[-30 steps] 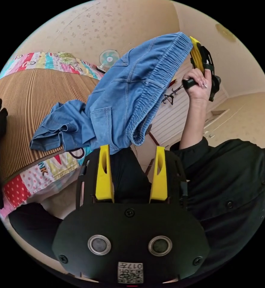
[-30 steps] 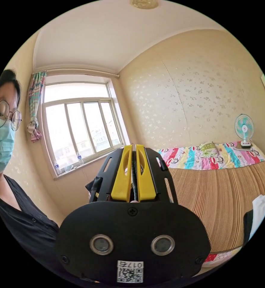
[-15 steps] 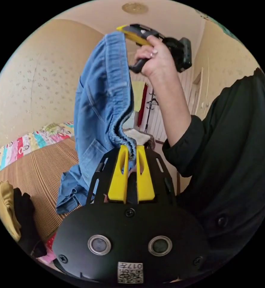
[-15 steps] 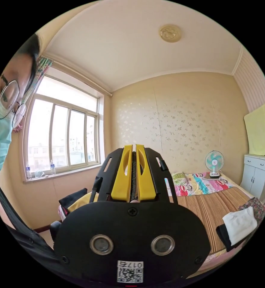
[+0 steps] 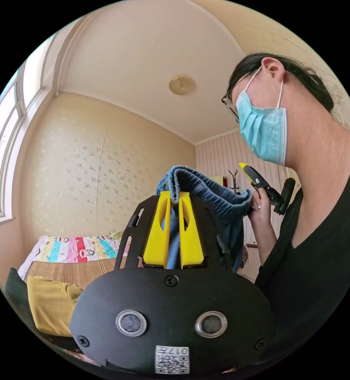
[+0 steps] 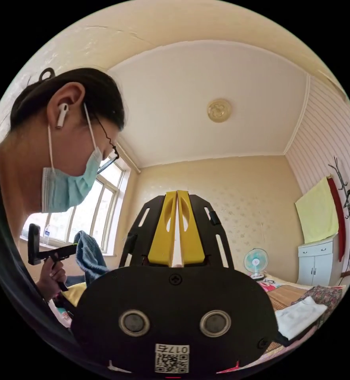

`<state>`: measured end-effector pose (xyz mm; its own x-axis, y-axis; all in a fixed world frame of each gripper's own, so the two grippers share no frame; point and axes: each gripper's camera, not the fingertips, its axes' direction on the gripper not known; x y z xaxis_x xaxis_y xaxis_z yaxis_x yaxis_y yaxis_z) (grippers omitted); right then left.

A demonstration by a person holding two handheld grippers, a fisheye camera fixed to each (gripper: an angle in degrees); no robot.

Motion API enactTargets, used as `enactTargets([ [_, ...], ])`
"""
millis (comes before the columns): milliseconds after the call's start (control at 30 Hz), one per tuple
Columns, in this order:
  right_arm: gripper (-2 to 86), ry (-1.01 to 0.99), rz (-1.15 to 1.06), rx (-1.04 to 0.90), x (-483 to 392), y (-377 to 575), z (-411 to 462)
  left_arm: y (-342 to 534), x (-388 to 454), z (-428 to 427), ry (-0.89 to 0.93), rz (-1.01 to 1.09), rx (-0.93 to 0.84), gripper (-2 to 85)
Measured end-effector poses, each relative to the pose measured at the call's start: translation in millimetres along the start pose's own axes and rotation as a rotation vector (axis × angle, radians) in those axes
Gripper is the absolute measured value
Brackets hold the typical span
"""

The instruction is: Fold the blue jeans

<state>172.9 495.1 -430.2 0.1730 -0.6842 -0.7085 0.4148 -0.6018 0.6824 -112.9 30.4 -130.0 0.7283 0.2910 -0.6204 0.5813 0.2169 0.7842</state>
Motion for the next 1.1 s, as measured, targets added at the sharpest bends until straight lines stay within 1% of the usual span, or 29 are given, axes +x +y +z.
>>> enactTargets([
  [33, 0.5, 0.026, -0.042, -0.033, -8, 7, 5, 4, 2, 10, 0.017, -0.007, -0.026, 3.8],
  [100, 0.5, 0.009, -0.099, -0.113, -16, 26, 21, 13, 3, 34, 0.027, -0.015, -0.093, 3.6],
  [133, 0.5, -0.018, -0.13, -0.188, -19, 44, 36, 20, 4, 49, 0.02, -0.03, -0.124, 3.4],
  [167, 0.5, -0.028, -0.14, -0.266, -19, 63, 50, 23, 3, 55, 0.011, -0.041, -0.133, 3.3],
  [200, 0.5, -0.03, -0.136, -0.304, -19, 73, 56, 28, 1, 63, 0.003, -0.055, -0.131, 3.1],
  [233, 0.6, -0.049, -0.112, -0.375, -14, 92, 67, 29, -1, 76, 0.005, -0.051, -0.166, 3.0],
  [300, 0.7, -0.151, -0.04, -0.456, -2, 118, 76, 32, -3, 91, -0.043, -0.043, -0.184, 2.7],
  [367, 1.2, -0.33, 0.064, -0.514, 10, 149, 82, 33, -10, 106, -0.044, -0.063, -0.191, 2.6],
  [500, 3.4, -0.42, 0.16, -0.598, 4, 189, 88, 25, -22, 148, 0.049, -0.106, -0.201, 2.5],
  [567, 4.7, -0.484, 0.192, -0.626, -13, 202, 88, 16, -15, 168, 0.082, -0.084, -0.202, 2.5],
  [667, 5.0, -0.597, 0.214, -0.605, -33, 207, 84, -4, 6, 203, 0.149, -0.03, -0.21, 2.7],
  [733, 5.6, -0.68, 0.232, -0.586, -41, 210, 84, -23, 21, 245, 0.286, -0.023, -0.29, 2.8],
  [767, 6.7, -0.731, 0.247, -0.586, -45, 212, 85, -26, 25, 256, 0.312, -0.027, -0.31, 2.8],
  [833, 9.4, -0.757, 0.252, -0.623, -49, 216, 88, -35, 44, 287, 0.36, -0.012, -0.341, 2.7],
  [900, 13.6, -0.71, 0.238, -0.685, -53, 218, 87, -42, 63, 302, 0.364, 0.027, -0.347, 2.7],
  [967, 17.7, -0.606, 0.209, -0.738, -53, 221, 75, -48, 84, 313, 0.354, 0.09, -0.352, 2.6],
  [1033, 18.5, -0.592, 0.183, -0.783, -52, 228, 62, -55, 115, 332, 0.367, 0.162, -0.389, 2.7],
  [1100, 18.4, -0.551, 0.171, -0.834, -51, 240, 49, -56, 135, 347, 0.408, 0.192, -0.422, 2.7],
])
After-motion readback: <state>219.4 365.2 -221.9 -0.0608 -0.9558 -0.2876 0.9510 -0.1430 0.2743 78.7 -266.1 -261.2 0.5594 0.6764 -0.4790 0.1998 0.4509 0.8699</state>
